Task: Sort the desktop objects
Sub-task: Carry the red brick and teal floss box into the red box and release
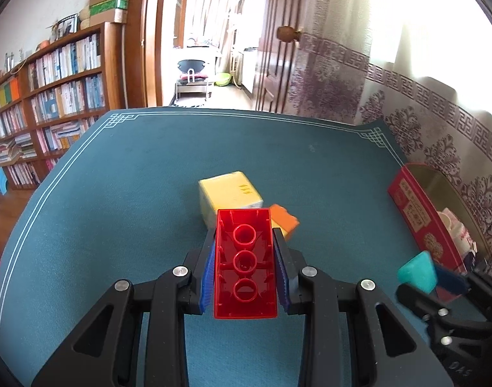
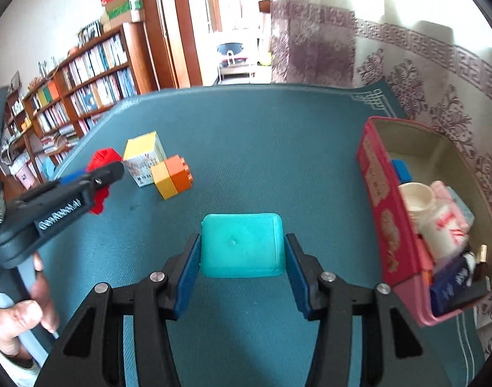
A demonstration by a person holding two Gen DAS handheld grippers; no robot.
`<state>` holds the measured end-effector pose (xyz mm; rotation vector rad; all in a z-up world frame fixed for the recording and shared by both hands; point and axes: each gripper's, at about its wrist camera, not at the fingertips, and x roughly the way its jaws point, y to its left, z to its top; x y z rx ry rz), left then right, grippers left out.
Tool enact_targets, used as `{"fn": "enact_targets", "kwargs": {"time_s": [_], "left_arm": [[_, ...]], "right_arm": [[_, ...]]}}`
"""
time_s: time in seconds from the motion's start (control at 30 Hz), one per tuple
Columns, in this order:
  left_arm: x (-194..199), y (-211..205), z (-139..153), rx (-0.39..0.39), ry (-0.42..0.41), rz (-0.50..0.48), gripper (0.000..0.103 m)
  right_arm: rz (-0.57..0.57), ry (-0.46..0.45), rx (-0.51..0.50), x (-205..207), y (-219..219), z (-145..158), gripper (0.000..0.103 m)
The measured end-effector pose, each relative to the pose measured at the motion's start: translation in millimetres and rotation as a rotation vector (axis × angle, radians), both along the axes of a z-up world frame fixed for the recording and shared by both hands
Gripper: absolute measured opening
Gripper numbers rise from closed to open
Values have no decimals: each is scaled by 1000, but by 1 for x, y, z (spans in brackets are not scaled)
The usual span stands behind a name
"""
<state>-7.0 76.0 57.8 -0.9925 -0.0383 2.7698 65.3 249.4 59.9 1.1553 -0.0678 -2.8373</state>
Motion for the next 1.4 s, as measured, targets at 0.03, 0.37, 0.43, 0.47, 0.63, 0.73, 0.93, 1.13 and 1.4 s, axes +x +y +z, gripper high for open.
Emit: {"fn": "enact_targets", "kwargs": {"time_s": [0.03,0.37,0.43,0.47,0.63,0.73,0.93,1.13,1.4], "left_arm": [[2,4,0,-4,0,-5,34],[27,45,7,-40,3,-75,34],[30,55,10,-50,7,-92,34],[32,60,11,-55,10,-101,34],[41,87,17,-80,23,-147,34],[46,104,19,-86,20,-180,34],[47,135,27,-49,-8,-261,34],[42,164,40,29,-48,-355,34],[35,213,53,65,-55,-458,34]], "right_arm": [[-3,13,8,2,1,4,55],[-68,104,-14,36,40,28,55],[-86,117,-22,43,51,31,55],[-94,122,-26,45,56,33,55],[-147,142,-49,57,85,35,55],[-182,150,-55,64,103,35,55],[-266,173,-55,77,146,36,55],[-324,187,-39,86,172,33,55],[-345,195,-25,86,189,30,55]]}}
